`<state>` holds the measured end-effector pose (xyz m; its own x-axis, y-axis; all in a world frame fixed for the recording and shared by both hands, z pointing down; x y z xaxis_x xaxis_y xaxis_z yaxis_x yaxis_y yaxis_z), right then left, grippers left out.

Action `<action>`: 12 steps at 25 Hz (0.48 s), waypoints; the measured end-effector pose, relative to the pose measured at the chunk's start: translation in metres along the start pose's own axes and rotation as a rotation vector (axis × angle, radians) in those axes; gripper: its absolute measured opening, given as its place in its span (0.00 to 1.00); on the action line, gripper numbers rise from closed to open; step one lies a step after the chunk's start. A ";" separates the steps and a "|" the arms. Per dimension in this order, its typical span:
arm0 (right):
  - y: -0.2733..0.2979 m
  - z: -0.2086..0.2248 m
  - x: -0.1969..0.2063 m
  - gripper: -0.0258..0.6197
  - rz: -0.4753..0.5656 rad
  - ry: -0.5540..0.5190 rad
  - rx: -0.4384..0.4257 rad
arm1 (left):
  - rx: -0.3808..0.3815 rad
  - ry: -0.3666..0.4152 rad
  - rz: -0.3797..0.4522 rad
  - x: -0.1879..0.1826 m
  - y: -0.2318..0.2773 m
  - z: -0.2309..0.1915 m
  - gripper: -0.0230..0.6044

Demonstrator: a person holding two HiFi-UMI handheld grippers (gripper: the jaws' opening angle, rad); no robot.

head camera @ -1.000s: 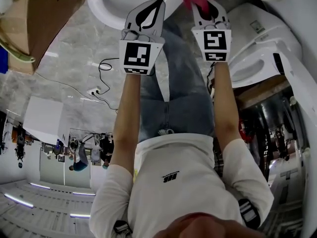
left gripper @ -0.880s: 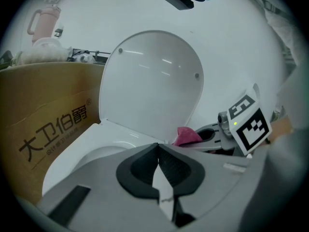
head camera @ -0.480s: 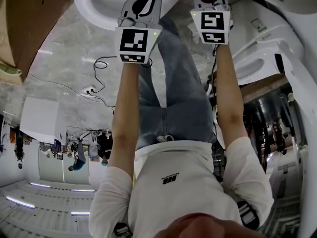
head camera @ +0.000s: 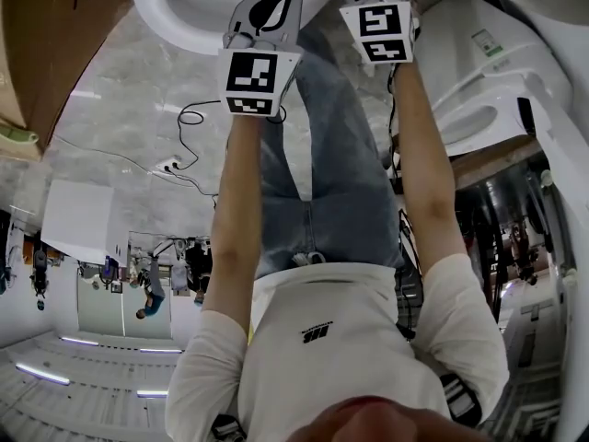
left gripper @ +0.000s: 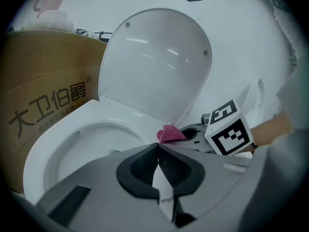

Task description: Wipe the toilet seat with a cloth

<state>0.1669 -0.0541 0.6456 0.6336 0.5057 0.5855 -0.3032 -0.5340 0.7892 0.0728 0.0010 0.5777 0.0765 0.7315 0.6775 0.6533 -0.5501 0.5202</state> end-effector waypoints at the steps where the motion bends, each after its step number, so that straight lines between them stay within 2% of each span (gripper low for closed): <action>1: 0.000 0.000 0.000 0.11 0.005 0.010 -0.005 | 0.002 -0.004 -0.003 0.002 0.000 0.001 0.05; 12: -0.008 -0.026 0.009 0.11 -0.007 0.013 -0.031 | 0.015 -0.026 -0.025 0.023 -0.019 0.001 0.05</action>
<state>0.1571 -0.0274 0.6493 0.6266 0.5184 0.5819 -0.3205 -0.5091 0.7988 0.0630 0.0284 0.5829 0.0797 0.7555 0.6503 0.6667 -0.5254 0.5287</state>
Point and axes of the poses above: the fingertips, and each gripper's own axes: y forward along the fingers, z to its right, x out of its underside, the point moved 3 cm from there along -y, backward along the fingers, and after that the axes turned 14 degrees about x, right-handed, at the moved point
